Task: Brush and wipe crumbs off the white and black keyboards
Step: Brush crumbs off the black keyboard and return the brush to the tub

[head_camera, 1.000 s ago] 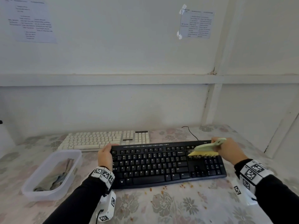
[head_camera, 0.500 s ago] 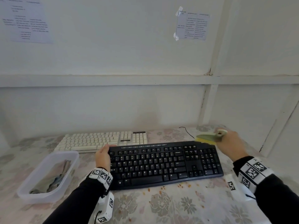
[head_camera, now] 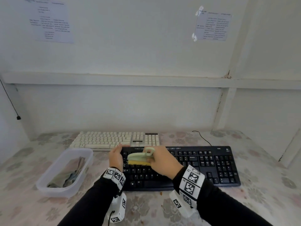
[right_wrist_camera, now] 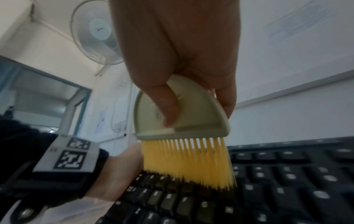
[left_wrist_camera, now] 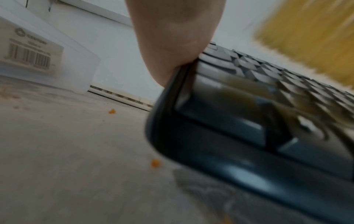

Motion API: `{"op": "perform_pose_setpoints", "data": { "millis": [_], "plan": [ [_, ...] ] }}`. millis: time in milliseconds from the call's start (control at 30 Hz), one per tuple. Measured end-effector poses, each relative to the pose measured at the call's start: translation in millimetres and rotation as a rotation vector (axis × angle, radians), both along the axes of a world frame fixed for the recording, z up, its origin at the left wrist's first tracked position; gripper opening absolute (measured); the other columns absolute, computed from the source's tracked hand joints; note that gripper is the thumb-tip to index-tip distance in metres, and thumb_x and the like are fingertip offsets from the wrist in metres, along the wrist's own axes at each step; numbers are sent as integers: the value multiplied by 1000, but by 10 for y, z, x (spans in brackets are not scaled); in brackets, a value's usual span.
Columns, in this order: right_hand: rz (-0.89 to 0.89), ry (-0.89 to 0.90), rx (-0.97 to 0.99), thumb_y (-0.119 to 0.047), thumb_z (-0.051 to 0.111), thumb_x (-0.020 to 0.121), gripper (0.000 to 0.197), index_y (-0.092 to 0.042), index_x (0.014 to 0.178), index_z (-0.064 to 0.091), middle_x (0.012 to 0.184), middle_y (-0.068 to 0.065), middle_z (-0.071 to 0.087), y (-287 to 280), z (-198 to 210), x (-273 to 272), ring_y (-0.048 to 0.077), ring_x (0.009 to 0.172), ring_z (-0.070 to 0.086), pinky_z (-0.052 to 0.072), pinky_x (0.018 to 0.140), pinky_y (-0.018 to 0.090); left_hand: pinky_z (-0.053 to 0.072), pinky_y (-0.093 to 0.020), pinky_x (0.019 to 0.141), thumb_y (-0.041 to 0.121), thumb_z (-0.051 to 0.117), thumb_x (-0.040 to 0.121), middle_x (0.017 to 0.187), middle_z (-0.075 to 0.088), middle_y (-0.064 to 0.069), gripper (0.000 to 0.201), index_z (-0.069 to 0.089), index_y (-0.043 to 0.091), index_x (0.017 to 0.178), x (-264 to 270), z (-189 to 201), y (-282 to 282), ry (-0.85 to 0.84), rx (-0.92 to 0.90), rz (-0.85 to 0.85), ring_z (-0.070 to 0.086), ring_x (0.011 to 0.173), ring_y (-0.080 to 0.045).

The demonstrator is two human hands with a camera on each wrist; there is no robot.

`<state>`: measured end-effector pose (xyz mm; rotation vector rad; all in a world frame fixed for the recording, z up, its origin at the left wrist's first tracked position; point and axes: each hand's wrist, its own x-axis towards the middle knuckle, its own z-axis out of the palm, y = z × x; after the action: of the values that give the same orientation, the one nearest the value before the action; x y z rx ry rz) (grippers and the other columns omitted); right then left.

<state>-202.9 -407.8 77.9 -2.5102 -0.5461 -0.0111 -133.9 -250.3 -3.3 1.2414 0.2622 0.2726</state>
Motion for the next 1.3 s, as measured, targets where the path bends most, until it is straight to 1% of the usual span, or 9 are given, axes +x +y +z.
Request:
{"op": "perform_pose_setpoints", "data": {
  "millis": [133, 267, 467, 633, 833, 933, 1033, 1200, 1300],
  "plan": [
    [29, -33, -90, 2, 46, 85, 25, -13, 101, 58, 85, 0, 52, 145, -25, 27, 19, 78, 49, 42, 69, 28, 48, -29, 60, 12, 39, 98, 60, 64, -4, 38, 66, 6, 72, -20, 34, 0, -15, -2, 0, 59, 60, -20],
    [14, -37, -196, 3, 48, 83, 28, -24, 92, 51, 86, 0, 53, -27, -57, 29, 19, 78, 49, 37, 66, 25, 50, -33, 59, 17, 40, 98, 66, 63, -13, 38, 68, 6, 74, -20, 17, 12, 37, -20, -17, 58, 60, -27],
    [-93, -3, -382, -1, 50, 82, 39, -18, 117, 51, 108, 9, 59, -284, 32, 9, 28, 94, 58, 50, 78, 35, 50, -39, 71, 17, 41, 97, 66, 62, -13, 37, 68, 7, 73, -50, 41, 4, 61, -30, -27, 58, 64, -28],
    [18, -42, -231, -1, 45, 86, 19, -9, 101, 52, 70, 0, 50, -138, 110, -10, 9, 55, 42, 34, 48, 18, 49, -29, 60, 15, 40, 99, 65, 62, -10, 38, 67, 5, 74, -42, 48, -4, 29, -11, 1, 58, 60, -24],
    [95, -24, -137, 0, 45, 88, 22, -12, 104, 56, 92, 12, 62, -15, -107, 32, 21, 73, 51, 44, 65, 28, 49, -29, 57, 15, 39, 98, 69, 62, -13, 37, 66, 6, 75, -47, 40, -9, 11, 0, 5, 58, 61, -24],
    [50, -57, -186, 2, 50, 85, 19, -14, 95, 54, 93, 7, 62, -214, -169, 29, 22, 80, 54, 44, 67, 28, 49, -37, 66, 17, 41, 98, 68, 62, -13, 36, 68, 6, 77, -37, 28, -7, 39, -17, -12, 57, 62, -27],
    [-40, -44, -208, -2, 57, 85, 19, -21, 86, 54, 86, -3, 58, -564, -171, 11, 16, 78, 56, 39, 58, 14, 50, -42, 73, 16, 43, 96, 58, 64, -6, 36, 69, 8, 73, -42, 36, -16, 53, -9, -11, 58, 63, -28],
    [-228, -17, -326, 3, 51, 82, 47, -39, 65, 38, 81, -5, 55, -1279, -95, -63, 16, 75, 56, 38, 56, 17, 50, -42, 76, 14, 44, 95, 57, 65, -3, 34, 69, 6, 73, -38, 15, -6, 42, 22, 1, 59, 64, -25],
    [-376, 8, -417, 5, 48, 80, 39, -33, 80, 50, 84, -1, 55, -1610, 35, -123, 17, 75, 55, 36, 55, 17, 49, -43, 77, 14, 43, 96, 60, 65, -6, 35, 69, 7, 72, -16, -10, 7, 35, 21, 7, 59, 64, -26]
  ]
}}
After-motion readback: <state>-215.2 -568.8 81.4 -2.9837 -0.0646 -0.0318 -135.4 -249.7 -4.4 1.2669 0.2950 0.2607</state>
